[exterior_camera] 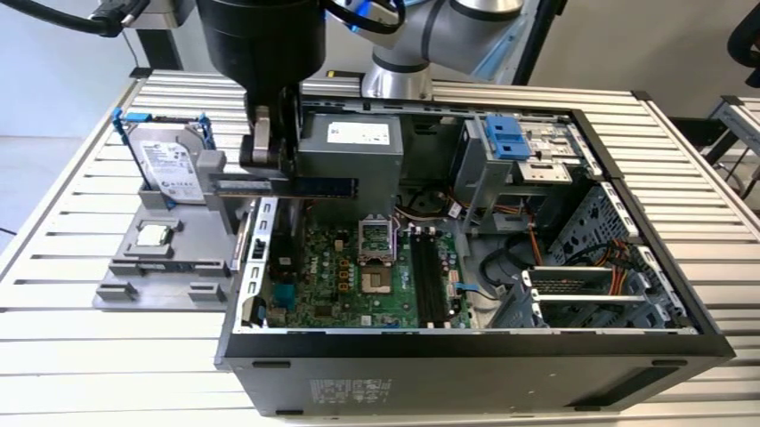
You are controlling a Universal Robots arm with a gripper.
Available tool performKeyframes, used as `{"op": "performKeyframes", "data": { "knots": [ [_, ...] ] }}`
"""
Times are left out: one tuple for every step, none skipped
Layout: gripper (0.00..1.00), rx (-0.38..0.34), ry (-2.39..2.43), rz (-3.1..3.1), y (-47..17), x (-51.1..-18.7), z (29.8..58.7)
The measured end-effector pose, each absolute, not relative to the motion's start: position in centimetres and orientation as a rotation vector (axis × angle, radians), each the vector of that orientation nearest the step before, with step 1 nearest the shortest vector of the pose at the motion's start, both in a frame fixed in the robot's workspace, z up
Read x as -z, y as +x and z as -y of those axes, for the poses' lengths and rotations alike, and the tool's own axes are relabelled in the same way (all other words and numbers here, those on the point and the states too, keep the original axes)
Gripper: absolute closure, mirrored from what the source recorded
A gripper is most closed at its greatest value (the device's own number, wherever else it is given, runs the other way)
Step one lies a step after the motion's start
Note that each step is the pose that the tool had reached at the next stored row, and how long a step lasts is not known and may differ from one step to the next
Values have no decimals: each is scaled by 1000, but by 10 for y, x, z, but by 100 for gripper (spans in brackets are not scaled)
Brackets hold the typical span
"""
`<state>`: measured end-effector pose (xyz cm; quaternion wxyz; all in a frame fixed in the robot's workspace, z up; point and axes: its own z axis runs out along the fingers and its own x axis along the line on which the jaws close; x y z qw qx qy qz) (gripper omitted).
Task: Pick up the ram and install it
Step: 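Pick up the ram and move it above insertion slot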
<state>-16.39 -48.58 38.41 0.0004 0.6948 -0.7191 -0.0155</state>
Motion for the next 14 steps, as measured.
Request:
{"op": "performKeyframes", "data": {
  "knots": [
    [100, 49, 2182, 2258, -163, -384, 486],
    [100, 49, 2182, 2258, -163, -384, 486],
    [100, 49, 2182, 2258, -162, -384, 486],
    [100, 49, 2182, 2259, -162, -384, 486],
    [100, 49, 2182, 2259, -161, -384, 486],
    [100, 49, 2182, 2258, -161, -384, 486],
    [100, 49, 2182, 2258, -160, -384, 486],
    [100, 49, 2182, 2258, -158, -384, 486],
    [100, 49, 2182, 2258, -157, -384, 486],
    [100, 49, 2182, 2258, -155, -384, 486],
    [100, 49, 2182, 2258, -154, -384, 486],
    [100, 49, 2182, 2258, -152, -384, 486],
    [100, 49, 2182, 2258, -149, -384, 486],
    [100, 49, 2182, 2258, -146, -384, 486]
  ]
}}
